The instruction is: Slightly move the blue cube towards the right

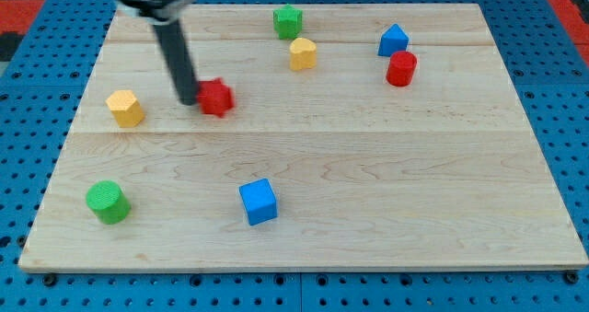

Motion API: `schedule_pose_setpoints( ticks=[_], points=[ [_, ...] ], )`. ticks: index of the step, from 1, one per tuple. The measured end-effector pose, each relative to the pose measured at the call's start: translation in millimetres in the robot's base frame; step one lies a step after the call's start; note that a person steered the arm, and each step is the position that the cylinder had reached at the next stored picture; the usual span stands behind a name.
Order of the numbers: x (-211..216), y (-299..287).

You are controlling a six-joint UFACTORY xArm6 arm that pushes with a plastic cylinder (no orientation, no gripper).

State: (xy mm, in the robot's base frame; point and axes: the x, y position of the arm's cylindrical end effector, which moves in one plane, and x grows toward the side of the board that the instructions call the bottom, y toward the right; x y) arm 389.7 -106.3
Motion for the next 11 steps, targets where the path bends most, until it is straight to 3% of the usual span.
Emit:
schedule_pose_setpoints(
  ticks=[3,4,5,6,7,8,9,10,11],
  points=[
    [-9,228],
    [41,220],
    [58,163],
    [62,59],
    [77,-11],
    [138,-7],
    [150,10],
    [148,84],
    [165,79]
  ],
)
